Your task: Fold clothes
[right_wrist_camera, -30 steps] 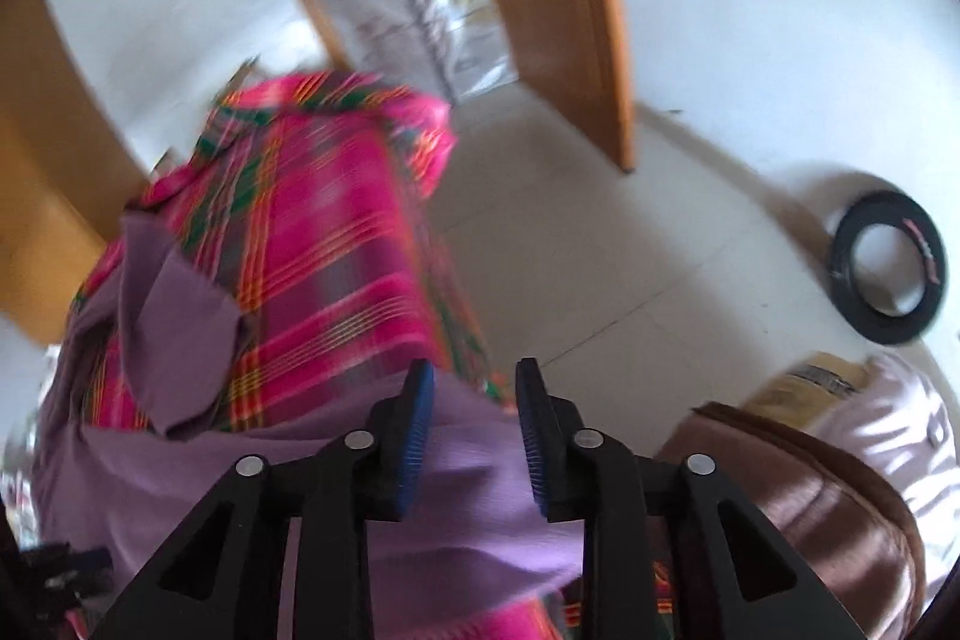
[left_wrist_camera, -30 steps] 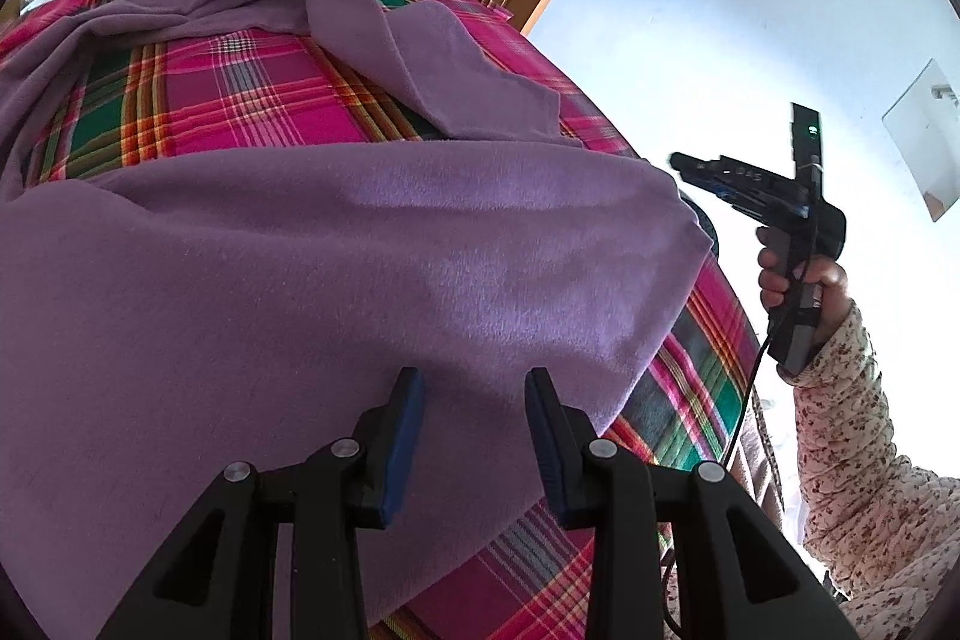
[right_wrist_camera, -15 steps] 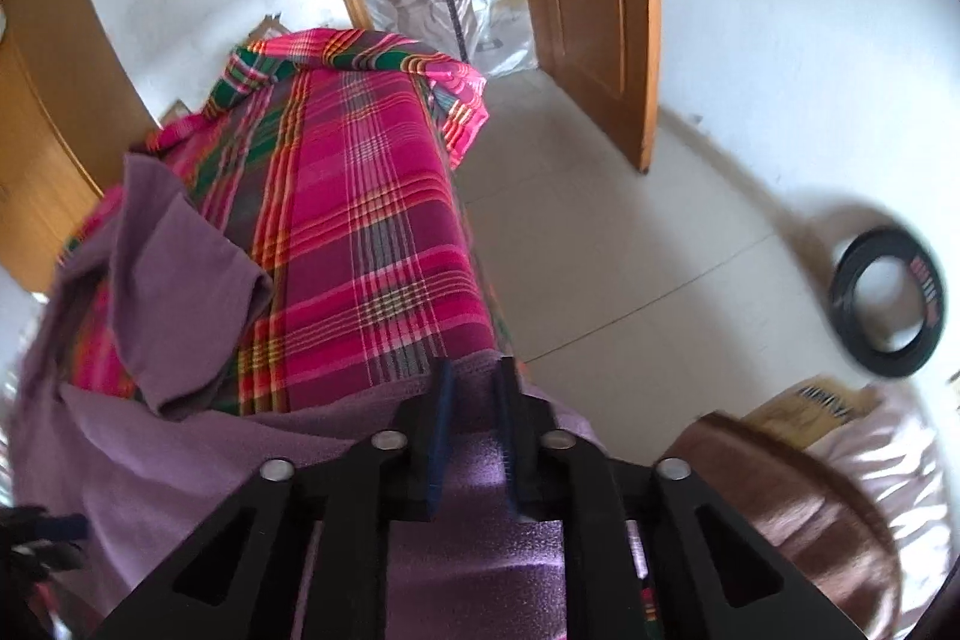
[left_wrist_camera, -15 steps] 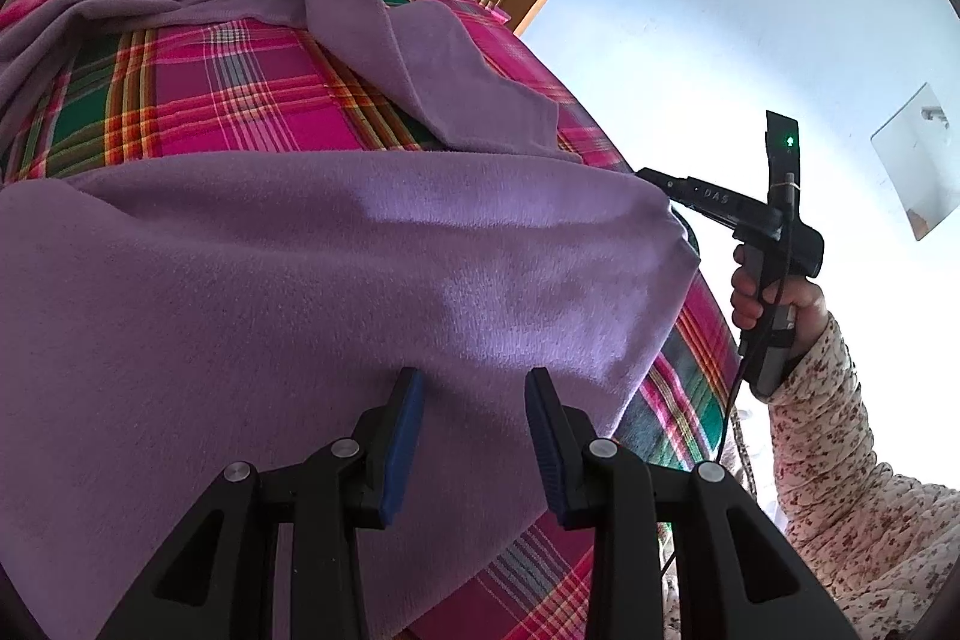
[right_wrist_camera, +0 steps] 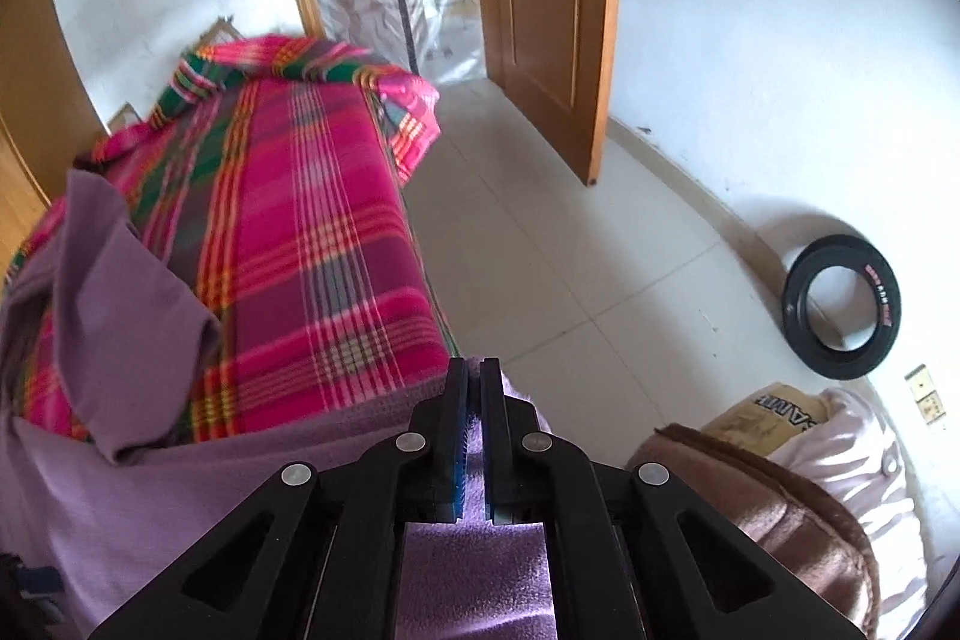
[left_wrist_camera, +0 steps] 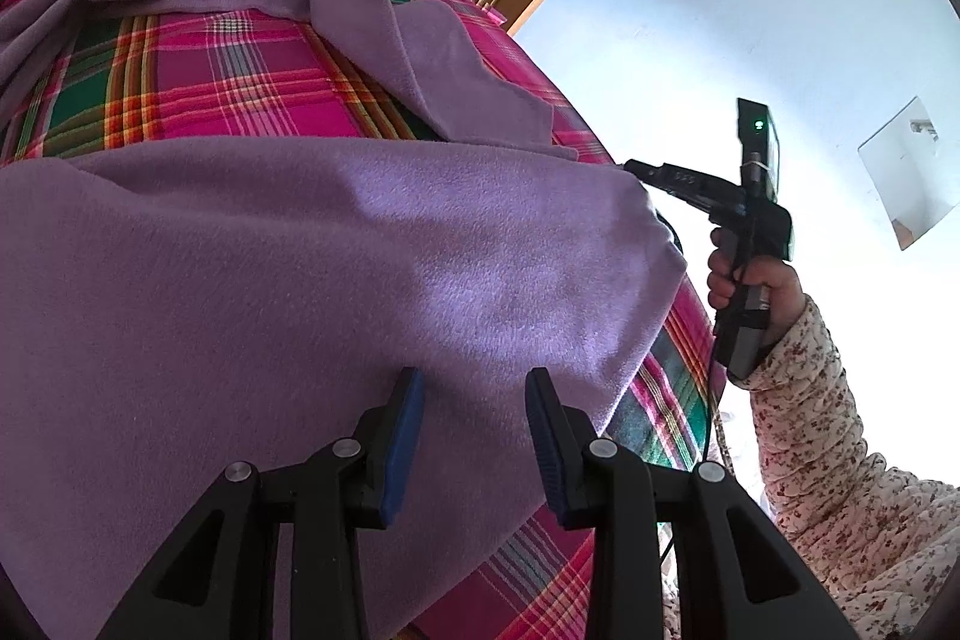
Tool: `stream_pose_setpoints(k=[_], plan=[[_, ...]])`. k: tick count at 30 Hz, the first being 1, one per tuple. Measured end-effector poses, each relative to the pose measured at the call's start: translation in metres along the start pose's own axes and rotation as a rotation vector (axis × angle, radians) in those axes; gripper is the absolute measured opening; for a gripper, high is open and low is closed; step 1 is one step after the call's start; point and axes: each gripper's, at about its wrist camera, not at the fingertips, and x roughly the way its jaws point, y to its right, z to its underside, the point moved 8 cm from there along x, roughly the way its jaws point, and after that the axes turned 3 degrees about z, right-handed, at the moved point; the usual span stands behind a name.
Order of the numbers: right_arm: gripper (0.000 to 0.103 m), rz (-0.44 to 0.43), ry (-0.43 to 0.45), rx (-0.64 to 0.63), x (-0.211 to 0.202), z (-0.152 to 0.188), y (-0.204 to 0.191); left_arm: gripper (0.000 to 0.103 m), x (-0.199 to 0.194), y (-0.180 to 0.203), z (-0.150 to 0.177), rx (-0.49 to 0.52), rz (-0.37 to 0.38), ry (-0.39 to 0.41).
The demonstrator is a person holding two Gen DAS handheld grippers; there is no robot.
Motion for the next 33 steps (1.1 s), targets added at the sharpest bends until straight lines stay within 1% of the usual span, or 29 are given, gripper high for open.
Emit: stream_pose_setpoints(k=[3,6,9,11,14,17,21,24,25,28,33], plan=[[0.004,0.039,-0.007,0.012,0.001,-0.001,0.004,0.035,-0.005,-0.002,0.001,-0.005,0.0,0.003],[0.005,0.034,-0.032,0.065,-0.002,-0.003,0.008,0.035,-0.019,-0.007,-0.001,-0.014,-0.008,0.037],[0.006,0.02,0.007,0.064,-0.015,-0.01,-0.001,0.035,-0.041,-0.019,-0.004,-0.039,-0.011,0.092],[0.006,-0.013,0.032,0.045,-0.026,-0.019,-0.017,0.035,-0.06,-0.031,-0.008,-0.055,-0.046,0.132],[0.007,-0.071,0.071,-0.017,-0.042,-0.031,-0.053,0.035,-0.095,-0.054,-0.015,-0.08,-0.109,0.195],[0.008,-0.138,0.096,-0.095,-0.055,-0.04,-0.098,0.035,-0.137,-0.083,-0.024,-0.11,-0.205,0.261],[0.01,-0.235,0.105,-0.209,-0.065,-0.048,-0.163,0.035,-0.193,-0.12,-0.032,-0.142,-0.327,0.342],[0.016,-0.332,0.098,-0.312,-0.075,-0.05,-0.217,0.035,-0.232,-0.153,-0.04,-0.177,-0.412,0.384],[0.019,-0.354,0.098,-0.336,-0.078,-0.05,-0.23,0.035,-0.242,-0.164,-0.043,-0.179,-0.428,0.391],[0.021,-0.421,0.096,-0.412,-0.084,-0.054,-0.276,0.035,-0.265,-0.202,-0.049,-0.216,-0.488,0.405],[0.025,-0.51,0.035,-0.555,-0.077,-0.049,-0.356,0.035,-0.28,-0.264,-0.06,-0.248,-0.547,0.361]])
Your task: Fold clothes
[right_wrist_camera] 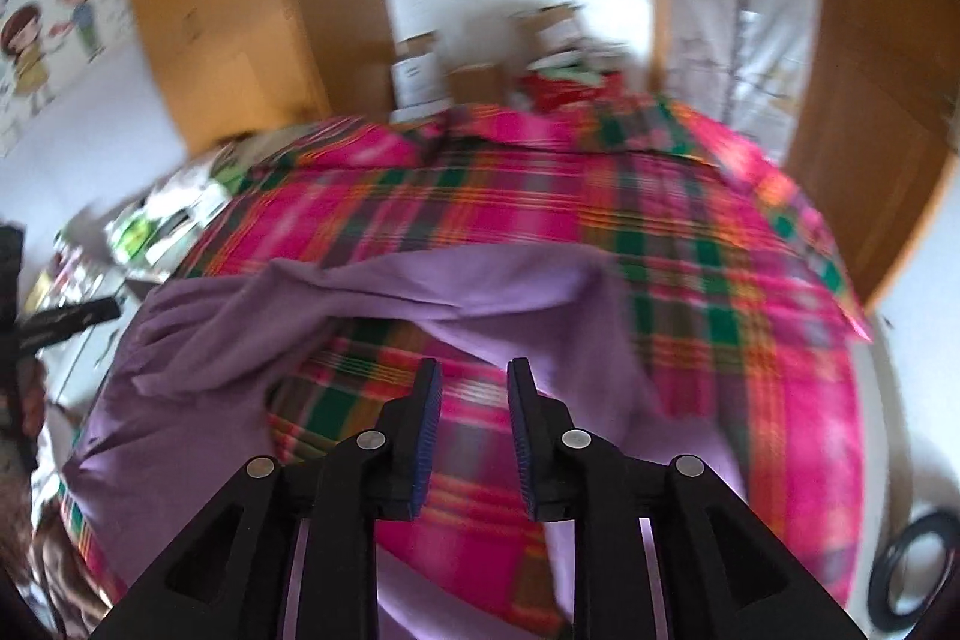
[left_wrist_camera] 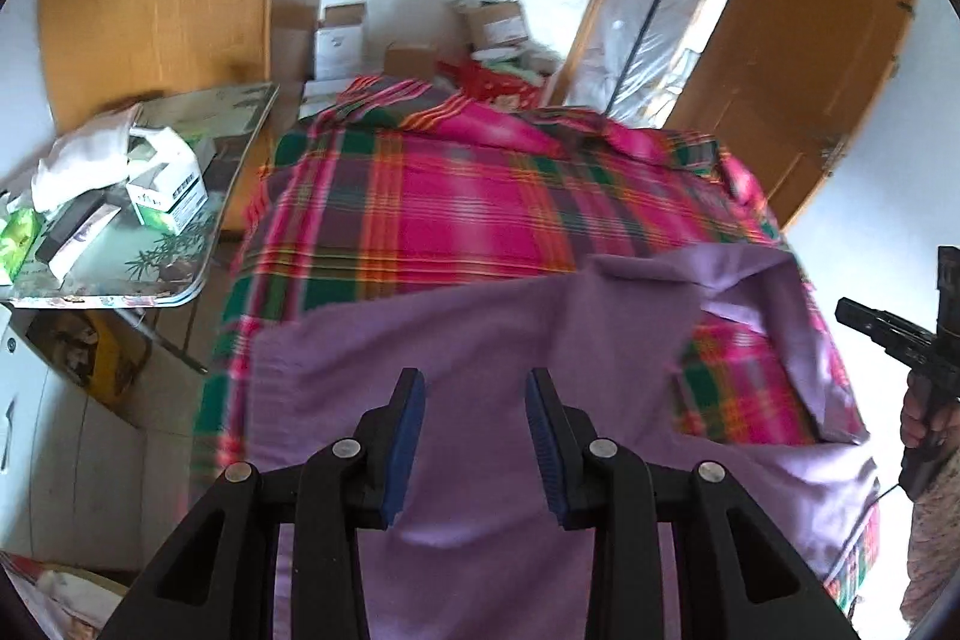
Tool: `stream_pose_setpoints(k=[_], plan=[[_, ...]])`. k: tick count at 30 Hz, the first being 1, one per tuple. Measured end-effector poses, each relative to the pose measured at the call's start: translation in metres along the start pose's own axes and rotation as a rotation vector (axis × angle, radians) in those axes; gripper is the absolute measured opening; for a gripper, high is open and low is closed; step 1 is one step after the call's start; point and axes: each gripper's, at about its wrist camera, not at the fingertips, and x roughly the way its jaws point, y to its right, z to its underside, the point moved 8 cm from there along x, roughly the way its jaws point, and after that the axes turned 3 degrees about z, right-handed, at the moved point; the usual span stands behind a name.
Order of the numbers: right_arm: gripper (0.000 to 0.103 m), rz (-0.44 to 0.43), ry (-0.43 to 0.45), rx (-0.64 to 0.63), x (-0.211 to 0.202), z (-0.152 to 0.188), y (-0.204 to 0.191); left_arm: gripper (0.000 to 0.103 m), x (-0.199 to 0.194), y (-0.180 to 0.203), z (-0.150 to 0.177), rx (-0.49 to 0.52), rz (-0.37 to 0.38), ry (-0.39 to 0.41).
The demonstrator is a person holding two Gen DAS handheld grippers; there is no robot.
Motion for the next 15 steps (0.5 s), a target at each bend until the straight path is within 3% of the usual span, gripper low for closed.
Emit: stream_pose_setpoints(k=[2,6,12,15], plan=[[0.026,-0.032,-0.026,-0.059,0.016,-0.008,-0.022,0.035,0.011,-0.012,-0.005,-0.002,-0.012,-0.016],[0.031,-0.105,-0.078,-0.187,0.046,-0.022,-0.066,0.035,0.029,-0.016,-0.017,0.093,0.01,-0.05],[0.033,-0.183,-0.139,-0.254,0.091,-0.042,-0.106,0.035,0.061,-0.018,-0.029,0.225,-0.02,-0.125],[0.034,-0.174,-0.181,-0.293,0.112,-0.041,-0.115,0.035,0.077,-0.016,-0.028,0.271,-0.022,-0.159]])
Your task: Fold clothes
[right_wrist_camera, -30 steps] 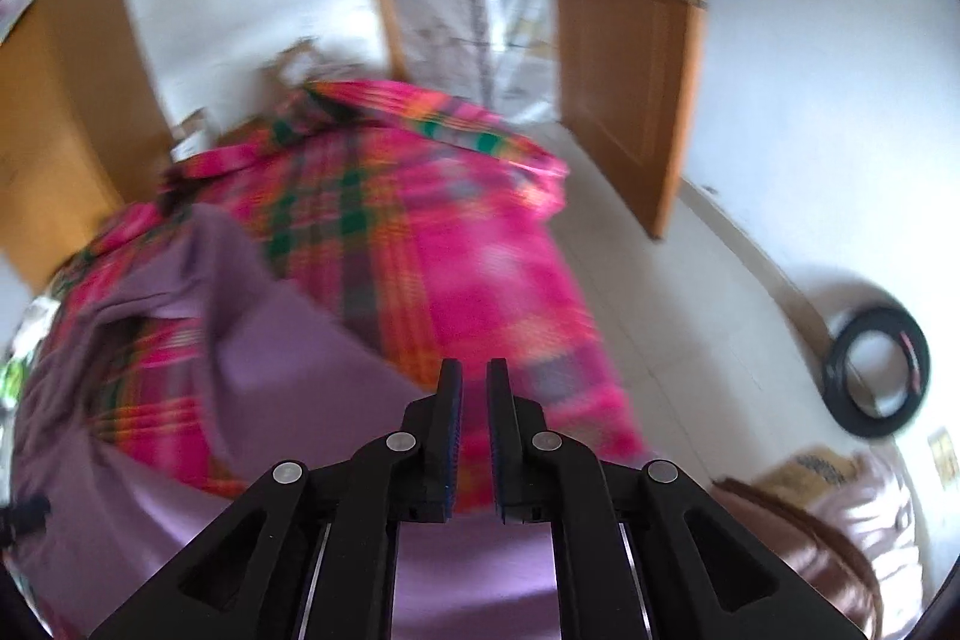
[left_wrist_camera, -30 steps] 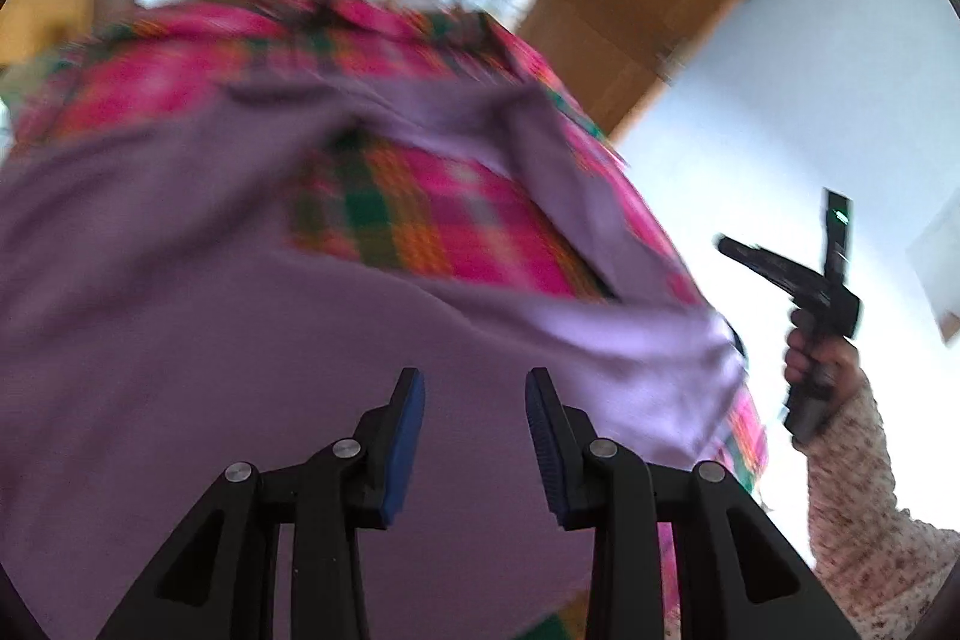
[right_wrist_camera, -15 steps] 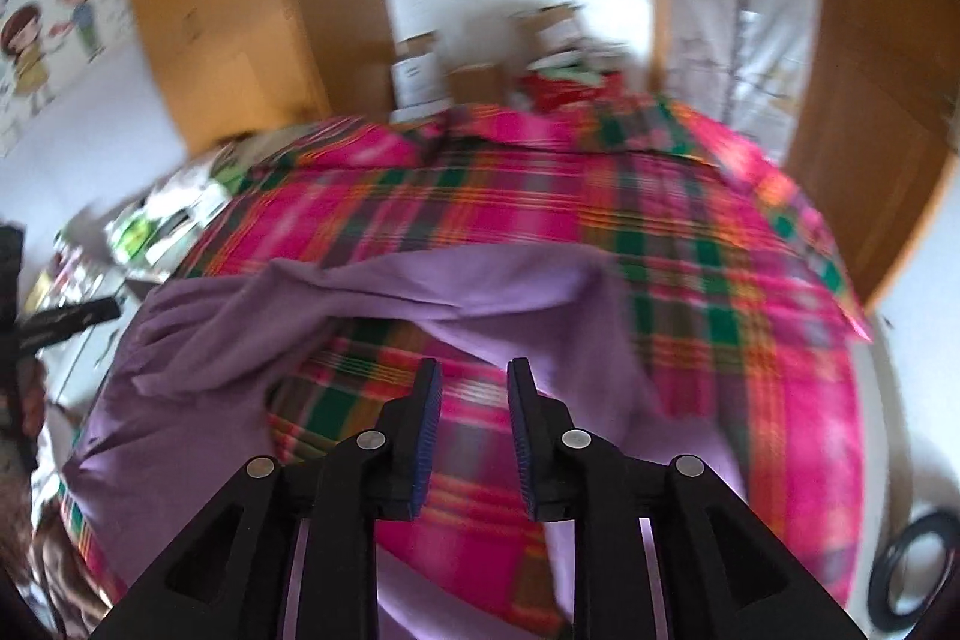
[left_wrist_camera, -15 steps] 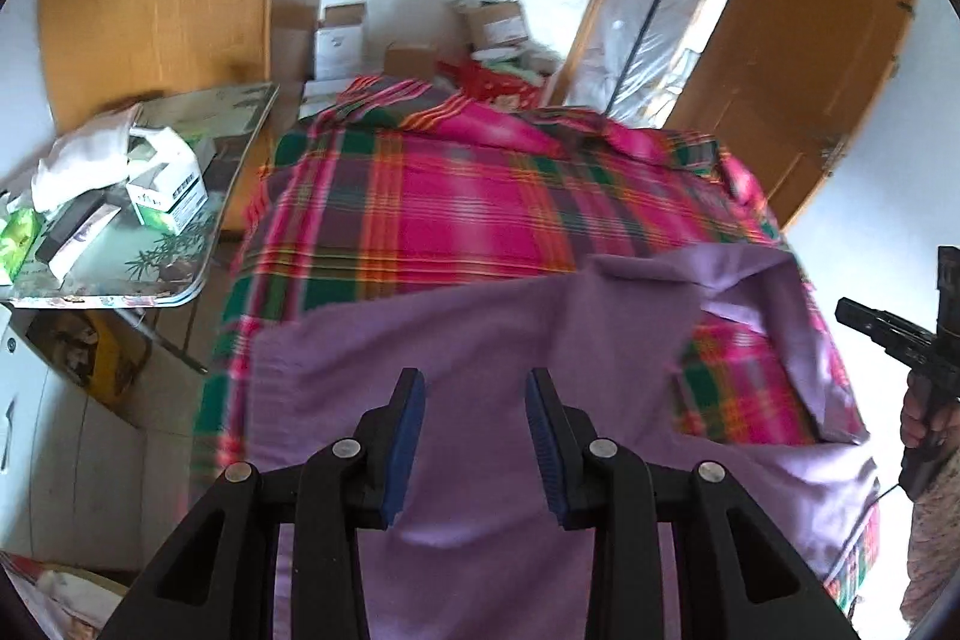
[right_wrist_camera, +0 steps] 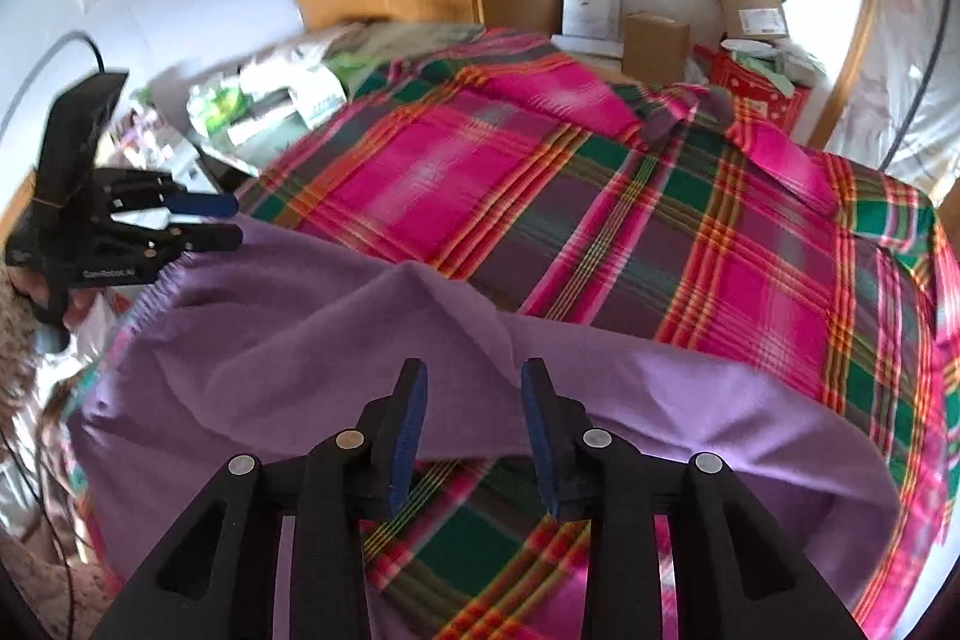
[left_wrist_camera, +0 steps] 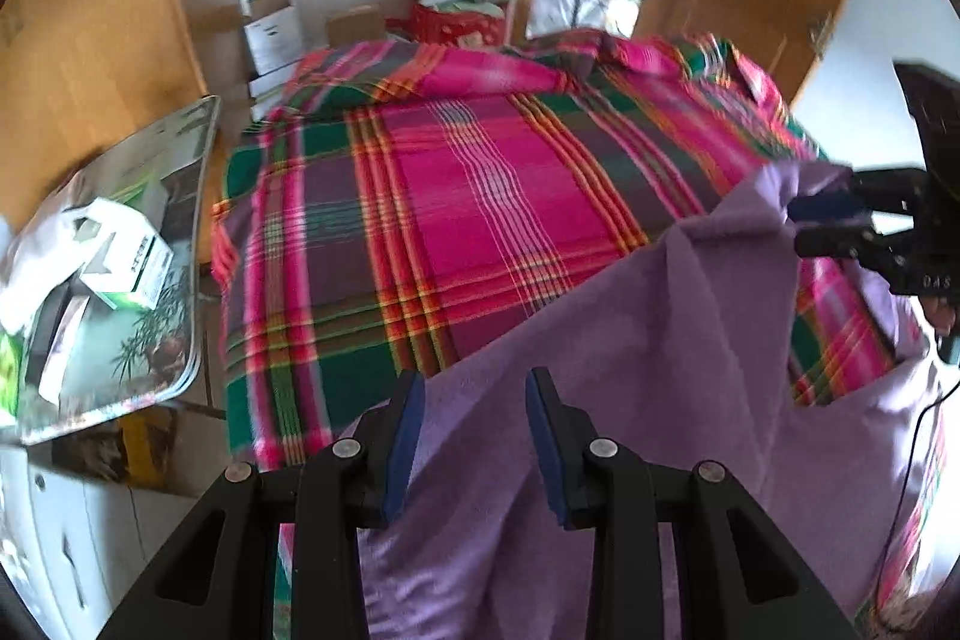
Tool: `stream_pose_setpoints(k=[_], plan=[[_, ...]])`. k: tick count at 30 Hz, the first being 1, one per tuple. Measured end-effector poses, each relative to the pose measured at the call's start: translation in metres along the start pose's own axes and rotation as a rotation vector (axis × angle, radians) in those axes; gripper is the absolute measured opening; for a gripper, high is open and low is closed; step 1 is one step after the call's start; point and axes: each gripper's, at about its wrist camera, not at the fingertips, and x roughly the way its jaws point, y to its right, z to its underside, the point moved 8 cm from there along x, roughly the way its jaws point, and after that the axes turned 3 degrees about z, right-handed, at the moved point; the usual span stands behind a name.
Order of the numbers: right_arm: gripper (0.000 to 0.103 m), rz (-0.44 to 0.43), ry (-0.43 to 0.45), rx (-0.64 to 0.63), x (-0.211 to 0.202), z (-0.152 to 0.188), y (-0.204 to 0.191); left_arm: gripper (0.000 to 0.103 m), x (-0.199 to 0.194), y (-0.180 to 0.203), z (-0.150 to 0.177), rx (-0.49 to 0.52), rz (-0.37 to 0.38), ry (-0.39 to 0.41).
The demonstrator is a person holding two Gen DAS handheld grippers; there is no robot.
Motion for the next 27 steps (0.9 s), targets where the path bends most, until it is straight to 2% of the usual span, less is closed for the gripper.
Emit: stream_pose_setpoints(k=[5,9,11,12,14,15,17,20,22,24,27], plan=[[0.034,0.037,-0.051,-0.015,0.025,0.0,0.009,0.035,0.017,-0.001,0.003,0.01,0.027,-0.032],[0.033,0.025,-0.056,-0.003,0.032,-0.001,0.013,0.035,0.029,0.004,0.011,0.031,0.031,-0.074],[0.024,0.035,-0.046,-0.007,0.033,-0.003,0.014,0.035,0.031,0.005,0.011,0.031,0.029,-0.074],[0.011,0.043,-0.042,-0.018,0.032,-0.003,0.014,0.035,0.031,0.004,0.011,0.026,0.029,-0.071],[0.006,0.059,-0.035,-0.039,0.032,-0.005,0.014,0.026,0.031,0.001,0.01,0.008,0.033,-0.07],[0.004,0.068,-0.029,-0.046,0.031,-0.006,0.014,0.012,0.031,-0.002,0.009,0.0,0.028,-0.07],[0.004,0.087,-0.001,-0.042,0.026,-0.01,0.017,0.005,0.03,-0.008,0.008,-0.017,0.022,-0.067],[0.004,0.114,0.045,-0.008,0.018,-0.02,0.028,0.002,0.026,-0.019,0.004,-0.061,-0.005,-0.04],[0.004,0.119,0.052,0.001,0.018,-0.024,0.032,0.002,0.02,-0.028,-0.003,-0.101,-0.034,-0.003],[0.004,0.126,0.056,0.012,0.021,-0.028,0.035,0.002,0.013,-0.039,-0.011,-0.162,-0.03,0.048],[0.004,0.153,0.059,0.02,0.03,-0.035,0.039,0.002,0.009,-0.06,-0.015,-0.237,-0.056,0.081]])
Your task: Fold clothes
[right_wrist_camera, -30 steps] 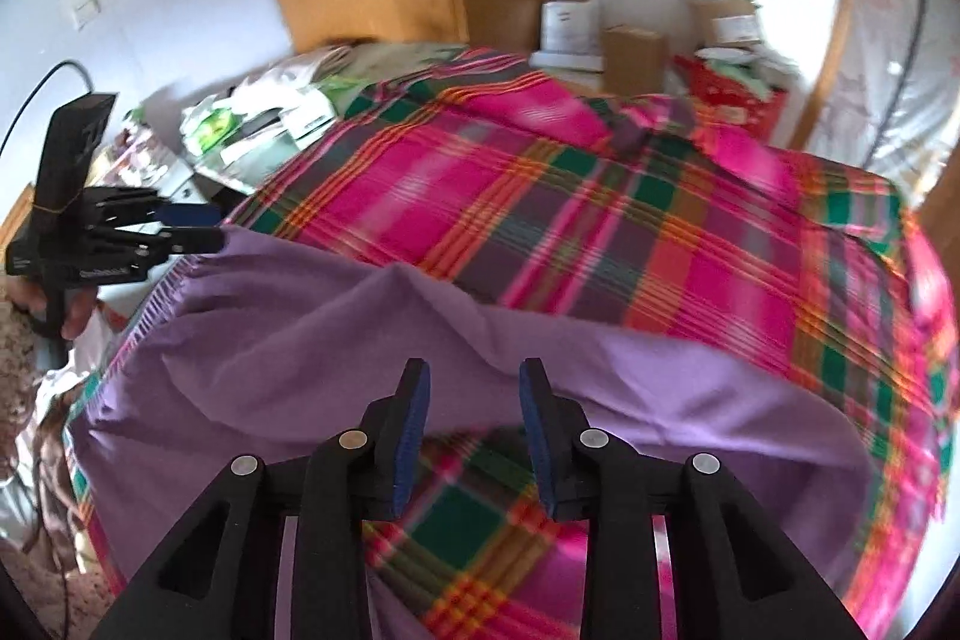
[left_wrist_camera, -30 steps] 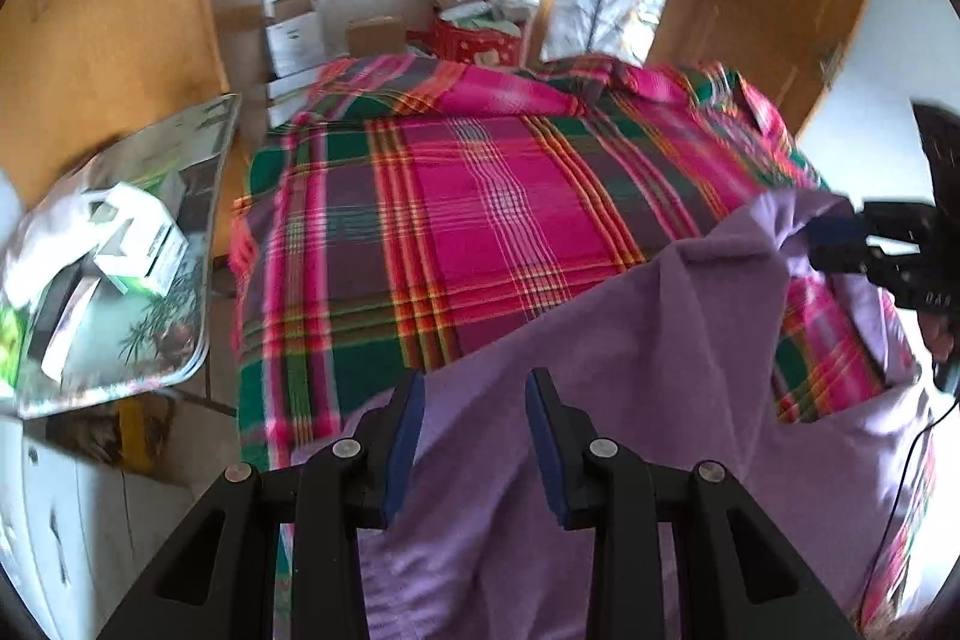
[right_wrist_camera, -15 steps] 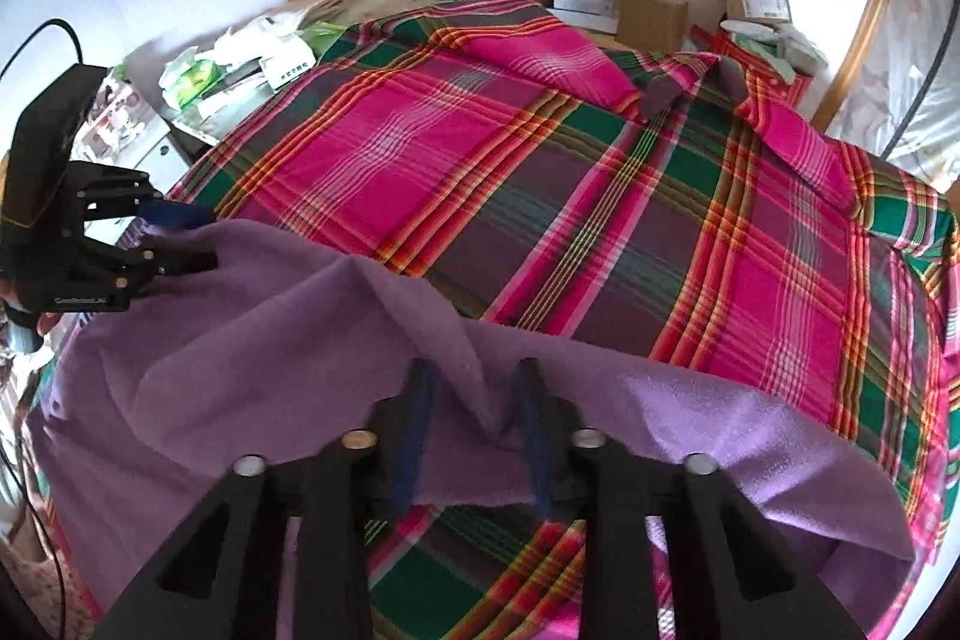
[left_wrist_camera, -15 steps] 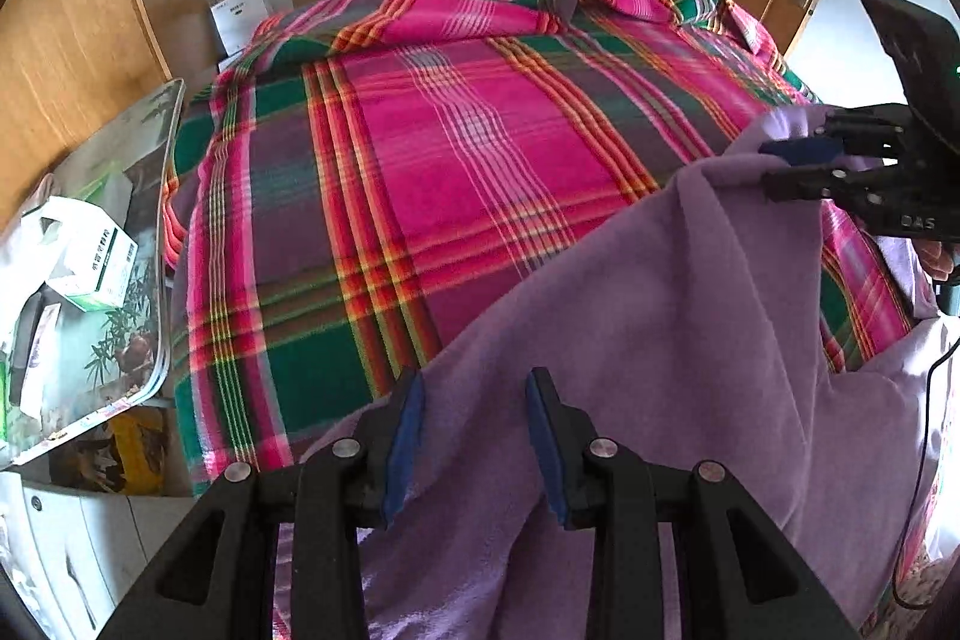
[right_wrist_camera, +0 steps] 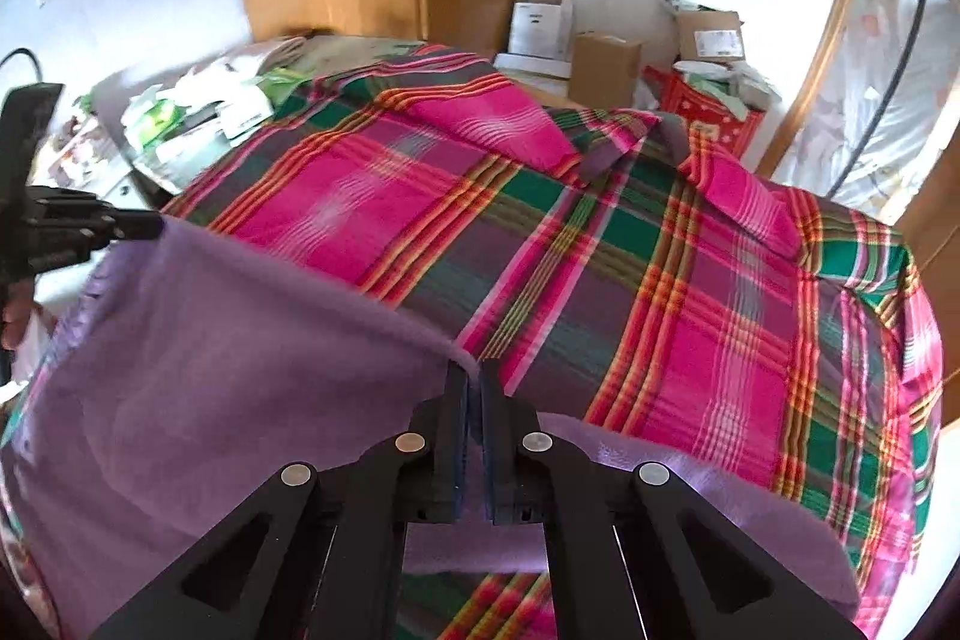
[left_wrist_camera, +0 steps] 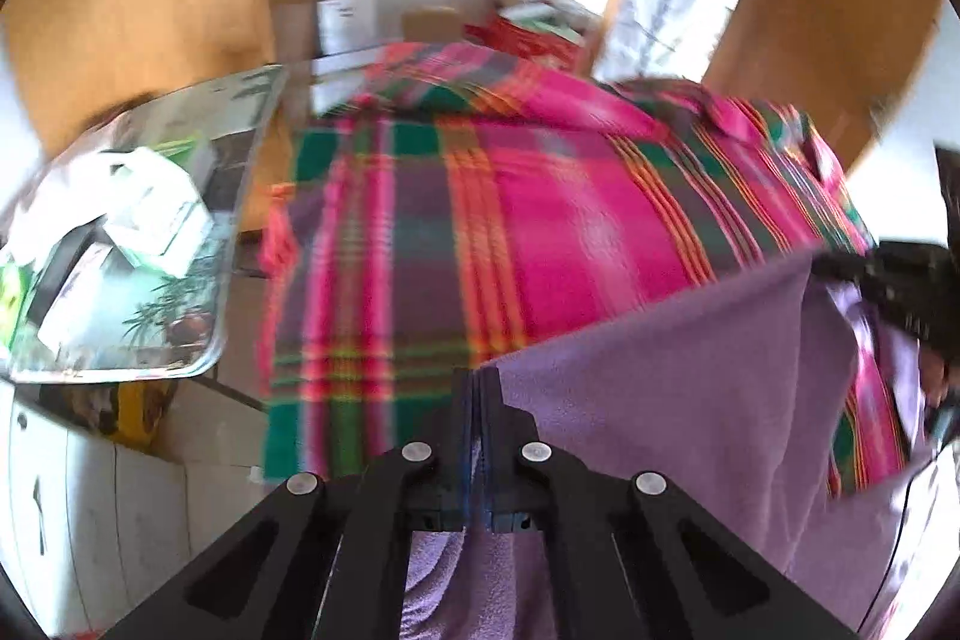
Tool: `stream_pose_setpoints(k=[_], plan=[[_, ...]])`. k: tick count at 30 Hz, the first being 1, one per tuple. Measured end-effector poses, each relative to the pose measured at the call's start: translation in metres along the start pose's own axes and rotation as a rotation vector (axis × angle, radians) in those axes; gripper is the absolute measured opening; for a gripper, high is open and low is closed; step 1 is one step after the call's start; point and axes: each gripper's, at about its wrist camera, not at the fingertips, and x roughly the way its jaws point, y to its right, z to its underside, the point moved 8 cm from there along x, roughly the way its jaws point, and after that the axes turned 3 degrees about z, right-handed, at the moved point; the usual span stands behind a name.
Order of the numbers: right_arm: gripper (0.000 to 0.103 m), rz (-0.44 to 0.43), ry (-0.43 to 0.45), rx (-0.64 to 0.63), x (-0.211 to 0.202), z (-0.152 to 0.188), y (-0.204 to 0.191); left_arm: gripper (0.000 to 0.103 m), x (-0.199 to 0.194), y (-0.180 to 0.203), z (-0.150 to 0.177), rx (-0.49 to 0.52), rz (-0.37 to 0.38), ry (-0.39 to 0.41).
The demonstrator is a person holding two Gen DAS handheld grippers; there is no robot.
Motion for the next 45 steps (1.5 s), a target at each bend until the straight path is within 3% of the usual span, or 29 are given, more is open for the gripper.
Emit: stream_pose_setpoints(k=[11,22,26,30,37,40,45], plan=[[0.004,0.098,-0.076,-0.002,0.057,-0.011,0.004,0.002,0.022,-0.02,0.002,-0.097,0.003,-0.028],[0.004,0.159,-0.056,-0.02,0.068,-0.018,0.004,0.002,0.021,-0.022,0.002,-0.132,0.017,-0.025],[0.012,0.137,-0.07,0.002,0.064,-0.017,0.006,0.003,0.022,-0.022,0.002,-0.131,0.005,-0.037],[0.022,0.091,-0.05,0.046,0.04,-0.015,0.015,0.009,0.016,-0.026,0.001,-0.16,-0.003,-0.034],[0.024,0.095,0.05,0.137,-0.04,0.011,0.055,0.009,-0.023,-0.015,-0.003,-0.154,-0.022,0.043],[0.024,0.133,0.064,0.205,-0.071,0.042,0.081,0.009,-0.042,0.012,0.0,-0.1,0.019,0.07],[0.025,0.184,0.038,0.309,-0.105,0.102,0.116,0.009,-0.045,0.087,0.016,0.037,0.131,0.026]])
